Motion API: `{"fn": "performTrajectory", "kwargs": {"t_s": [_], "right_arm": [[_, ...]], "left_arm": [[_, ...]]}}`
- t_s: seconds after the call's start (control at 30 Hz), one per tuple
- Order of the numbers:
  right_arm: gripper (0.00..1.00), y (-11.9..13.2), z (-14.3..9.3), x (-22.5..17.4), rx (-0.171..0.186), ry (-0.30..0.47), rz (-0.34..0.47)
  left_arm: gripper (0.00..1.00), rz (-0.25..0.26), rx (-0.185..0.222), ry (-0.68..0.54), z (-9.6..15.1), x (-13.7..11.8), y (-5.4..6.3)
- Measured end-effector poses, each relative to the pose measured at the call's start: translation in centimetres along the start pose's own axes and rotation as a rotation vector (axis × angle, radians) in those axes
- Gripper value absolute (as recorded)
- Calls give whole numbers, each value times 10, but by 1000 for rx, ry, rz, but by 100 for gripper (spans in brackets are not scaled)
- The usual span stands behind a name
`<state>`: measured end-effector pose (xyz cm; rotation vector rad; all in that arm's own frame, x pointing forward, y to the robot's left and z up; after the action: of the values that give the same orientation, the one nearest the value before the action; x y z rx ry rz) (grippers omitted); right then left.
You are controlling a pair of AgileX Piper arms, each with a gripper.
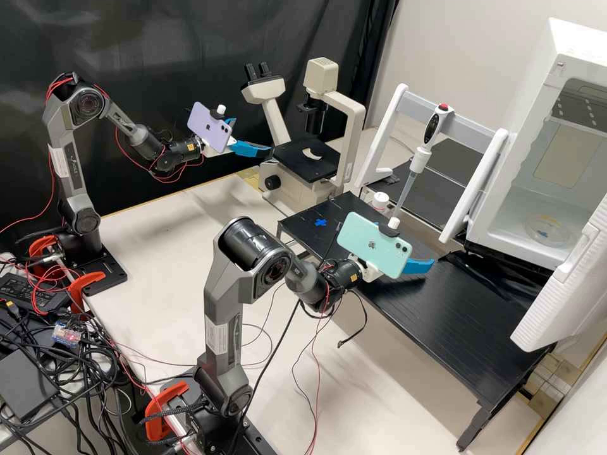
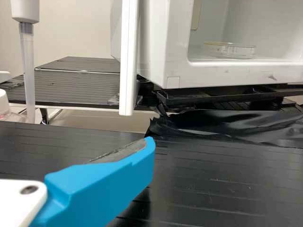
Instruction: Move the petri dish to the microscope
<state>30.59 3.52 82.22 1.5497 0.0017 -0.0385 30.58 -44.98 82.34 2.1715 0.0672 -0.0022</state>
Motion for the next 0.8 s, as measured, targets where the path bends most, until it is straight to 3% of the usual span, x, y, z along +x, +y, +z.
{"fn": "performTrajectory", "kwargs": {"t_s": [0.33,0.57,0.8], "right_arm": [[100,1,1,0,-4,-1,1],[100,14,18,-5,42,-24,14],[100,46,44,-15,101,-36,87]], "left_arm": [[100,0,0,0,0,0,0],[100,0,0,0,0,0,0],[100,0,0,0,0,0,0]]}}
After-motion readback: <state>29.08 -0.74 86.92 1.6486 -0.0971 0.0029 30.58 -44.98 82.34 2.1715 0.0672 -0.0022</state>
